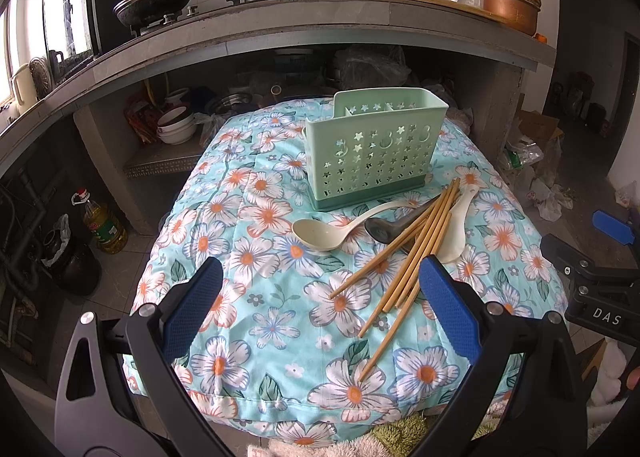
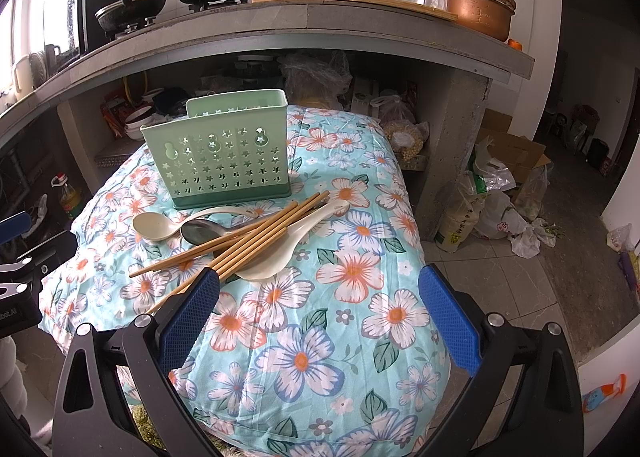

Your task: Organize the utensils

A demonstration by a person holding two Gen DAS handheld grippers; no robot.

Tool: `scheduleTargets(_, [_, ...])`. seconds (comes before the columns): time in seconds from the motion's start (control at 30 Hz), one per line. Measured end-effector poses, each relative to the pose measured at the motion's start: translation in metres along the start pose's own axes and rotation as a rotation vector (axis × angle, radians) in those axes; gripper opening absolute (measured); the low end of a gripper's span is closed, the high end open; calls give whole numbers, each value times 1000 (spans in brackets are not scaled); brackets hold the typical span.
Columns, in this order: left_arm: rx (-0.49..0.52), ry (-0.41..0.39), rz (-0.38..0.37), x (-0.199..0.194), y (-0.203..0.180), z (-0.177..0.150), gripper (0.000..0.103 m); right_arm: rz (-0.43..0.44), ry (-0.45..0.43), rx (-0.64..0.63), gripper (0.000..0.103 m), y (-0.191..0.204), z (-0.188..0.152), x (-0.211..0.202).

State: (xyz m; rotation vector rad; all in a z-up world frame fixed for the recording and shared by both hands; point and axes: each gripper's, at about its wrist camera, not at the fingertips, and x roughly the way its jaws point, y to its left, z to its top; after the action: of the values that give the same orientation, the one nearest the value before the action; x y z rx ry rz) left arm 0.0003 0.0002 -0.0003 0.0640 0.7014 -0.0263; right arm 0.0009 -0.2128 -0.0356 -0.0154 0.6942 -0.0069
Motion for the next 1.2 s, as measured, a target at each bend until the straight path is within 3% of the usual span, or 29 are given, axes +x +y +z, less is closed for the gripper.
scheduleTargets(0.4, [-2,9,3,0,0,-1,95,1,1,-1,97,0,0,1])
scheduleTargets(0.77, [-16,66,32,16,5,-9,95,5,9,-2,97,2,-3,1])
scheduleTargets(1.2, [-47,151,74,48,23,-14,95,54,115,42,97,10,-12,36])
